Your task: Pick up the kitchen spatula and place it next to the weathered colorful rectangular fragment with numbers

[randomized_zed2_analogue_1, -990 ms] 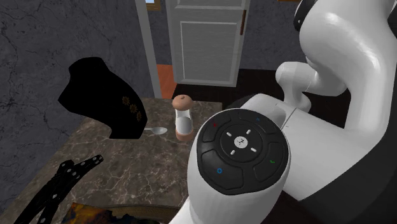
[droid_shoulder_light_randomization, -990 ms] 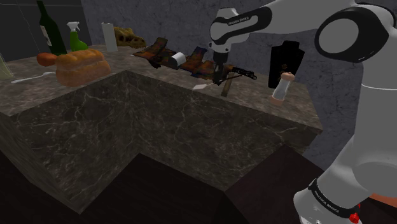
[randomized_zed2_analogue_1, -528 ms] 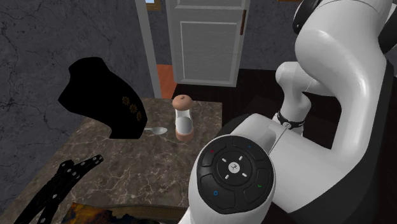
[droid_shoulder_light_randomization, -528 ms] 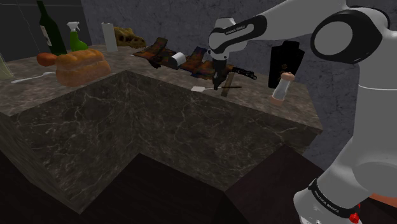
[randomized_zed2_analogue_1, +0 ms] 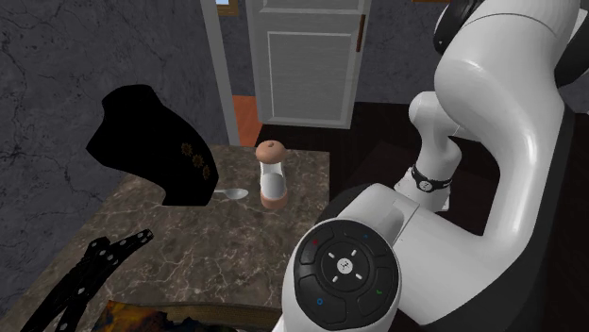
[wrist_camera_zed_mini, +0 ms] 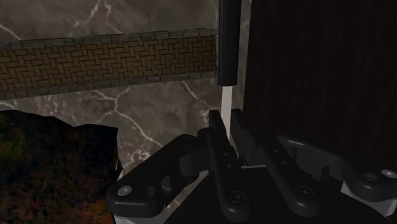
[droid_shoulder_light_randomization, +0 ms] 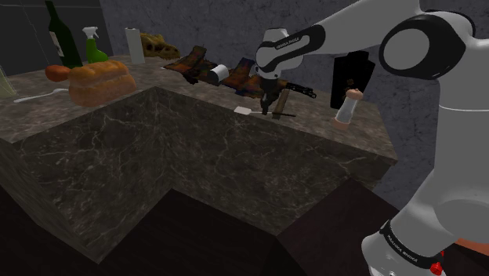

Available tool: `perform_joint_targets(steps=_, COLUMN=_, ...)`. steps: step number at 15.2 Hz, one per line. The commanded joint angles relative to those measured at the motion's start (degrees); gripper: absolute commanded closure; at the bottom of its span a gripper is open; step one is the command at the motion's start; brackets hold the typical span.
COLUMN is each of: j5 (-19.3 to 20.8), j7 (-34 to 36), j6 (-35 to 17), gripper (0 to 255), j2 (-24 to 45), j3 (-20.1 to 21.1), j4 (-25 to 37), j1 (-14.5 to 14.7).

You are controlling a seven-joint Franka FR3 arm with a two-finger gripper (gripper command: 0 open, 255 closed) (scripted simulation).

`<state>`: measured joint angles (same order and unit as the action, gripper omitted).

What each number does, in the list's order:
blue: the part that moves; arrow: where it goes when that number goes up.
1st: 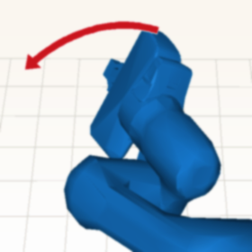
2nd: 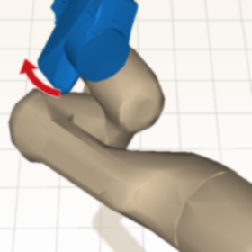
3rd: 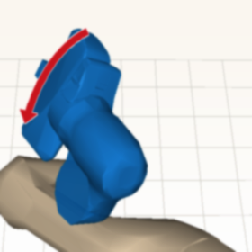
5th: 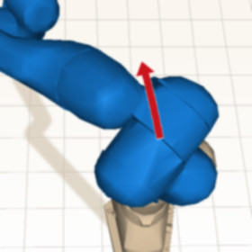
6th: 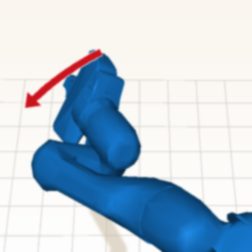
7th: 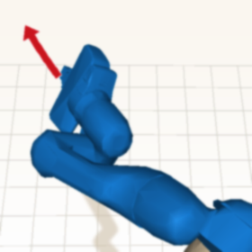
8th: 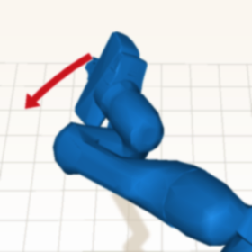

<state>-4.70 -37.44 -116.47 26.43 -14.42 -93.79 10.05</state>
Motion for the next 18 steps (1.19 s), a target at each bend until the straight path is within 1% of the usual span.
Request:
perform_joint_targets(steps=1, j5=0.01, j7=0.00, j6=-0.05, gripper=255, j2=0.16, j3=-0.02, j4=-0.05, j1=-0.03)
perform_joint_targets(steps=3, j5=0.01, j7=0.00, j6=-0.05, gripper=255, j2=0.16, j3=-0.02, j4=-0.05, j1=-0.03)
perform_joint_targets(steps=4, j5=0.00, j7=-0.01, j6=-0.12, gripper=0, j2=0.15, j3=-0.02, j4=-0.13, j1=-0.03)
perform_joint_targets(steps=9, j5=0.01, j7=0.00, j6=-0.05, gripper=0, j2=0.16, j3=-0.02, j4=-0.05, j1=-0.03)
perform_joint_targets(steps=13, j5=0.59, j7=0.39, j6=6.41, gripper=0, j2=-1.77, j3=-0.29, j4=4.53, j1=0.10)
perform_joint_targets(steps=18, j5=0.59, j7=0.39, j6=6.41, gripper=0, j2=-1.77, j3=-0.29, j4=4.53, j1=0.11)
